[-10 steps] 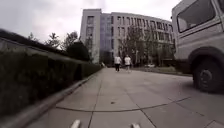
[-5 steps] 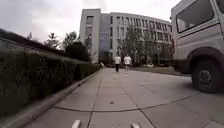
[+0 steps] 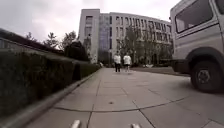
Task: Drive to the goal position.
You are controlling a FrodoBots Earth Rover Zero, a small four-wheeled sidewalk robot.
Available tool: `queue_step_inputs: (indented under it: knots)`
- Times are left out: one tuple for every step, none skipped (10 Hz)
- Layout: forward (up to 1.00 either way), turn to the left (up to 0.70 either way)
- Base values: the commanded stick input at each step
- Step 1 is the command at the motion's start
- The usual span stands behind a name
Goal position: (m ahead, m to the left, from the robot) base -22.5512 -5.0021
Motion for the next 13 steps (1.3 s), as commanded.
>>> queue_step_inputs:
  knots:
    - [0.00,-0.70]
    - [0.00,-0.70]
    - [0.00,-0.70]
    - [0.00,-0.70]
    - [0.00,-0.70]
    - [0.00,-0.70]
    - [0.00,-0.70]
    - [0.00,-0.70]
    - [0.00,-0.70]
    - [0.00,-0.70]
    - [0.00,-0.70]
    - [0.00,-0.70]
    - [0.00,-0.70]
